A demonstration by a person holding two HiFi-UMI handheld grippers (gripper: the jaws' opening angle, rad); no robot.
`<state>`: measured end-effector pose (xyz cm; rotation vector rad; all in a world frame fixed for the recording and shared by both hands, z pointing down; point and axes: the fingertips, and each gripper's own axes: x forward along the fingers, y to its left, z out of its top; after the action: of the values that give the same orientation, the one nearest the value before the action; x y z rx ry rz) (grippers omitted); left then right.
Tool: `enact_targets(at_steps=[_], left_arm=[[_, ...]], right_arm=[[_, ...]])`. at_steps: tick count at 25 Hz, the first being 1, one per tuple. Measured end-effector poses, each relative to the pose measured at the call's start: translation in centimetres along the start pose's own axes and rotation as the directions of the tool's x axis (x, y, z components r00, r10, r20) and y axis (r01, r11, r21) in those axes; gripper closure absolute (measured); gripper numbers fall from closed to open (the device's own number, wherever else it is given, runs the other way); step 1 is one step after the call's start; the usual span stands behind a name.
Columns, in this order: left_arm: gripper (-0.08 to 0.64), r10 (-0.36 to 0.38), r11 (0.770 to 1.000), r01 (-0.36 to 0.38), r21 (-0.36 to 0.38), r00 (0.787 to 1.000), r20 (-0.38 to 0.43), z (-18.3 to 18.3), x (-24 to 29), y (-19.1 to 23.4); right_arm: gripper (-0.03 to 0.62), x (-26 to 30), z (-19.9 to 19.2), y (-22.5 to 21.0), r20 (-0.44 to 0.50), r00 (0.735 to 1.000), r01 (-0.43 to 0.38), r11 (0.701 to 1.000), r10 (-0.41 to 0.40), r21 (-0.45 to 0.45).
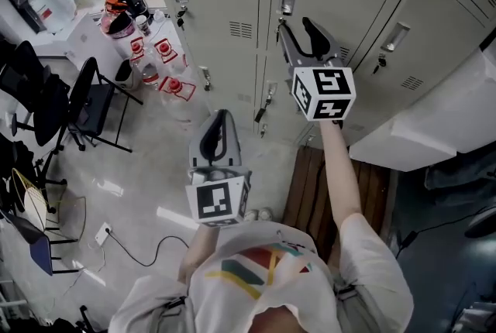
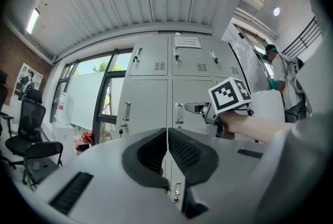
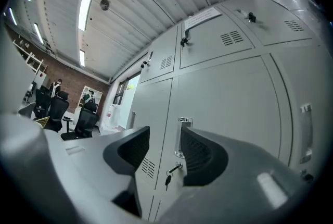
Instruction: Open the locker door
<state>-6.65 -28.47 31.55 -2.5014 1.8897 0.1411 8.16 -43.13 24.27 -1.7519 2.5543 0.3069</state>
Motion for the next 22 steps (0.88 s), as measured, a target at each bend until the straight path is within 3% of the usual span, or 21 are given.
enact_targets(at_steps=[5, 11, 15, 22], left_arm=[[0.540, 0.029, 1.000, -0.029, -0.005, 1.000, 0.001, -0.4, -0.2, 1.4], [0.540, 0.052, 0.999, -0.052, 0.009, 0.999, -0.004, -0.5, -0.5, 2.2], [0.540, 0.078, 0.997, -0.078, 0.018, 0.997, -0.007, -0.5, -0.9, 3.1], [0.540, 0.111, 0.994, -0.111, 0.018, 0.994, -0.016, -0.7, -1.6, 4.9]], right_arm=[[0.414, 4.3, -1.9, -0.4, -0.068, 0.998, 0.010, 1.000, -0.011, -0.021], [0.414, 8.1, -3.4, -1.5, -0.114, 0.993, 0.045, 0.999, -0.042, 0.020], [0.417, 9.5, -4.1, -2.0, -0.141, 0.988, 0.069, 0.995, -0.058, 0.071], [0.460, 10.9, -4.6, -2.9, -0.165, 0.979, 0.127, 0.990, -0.116, 0.056]])
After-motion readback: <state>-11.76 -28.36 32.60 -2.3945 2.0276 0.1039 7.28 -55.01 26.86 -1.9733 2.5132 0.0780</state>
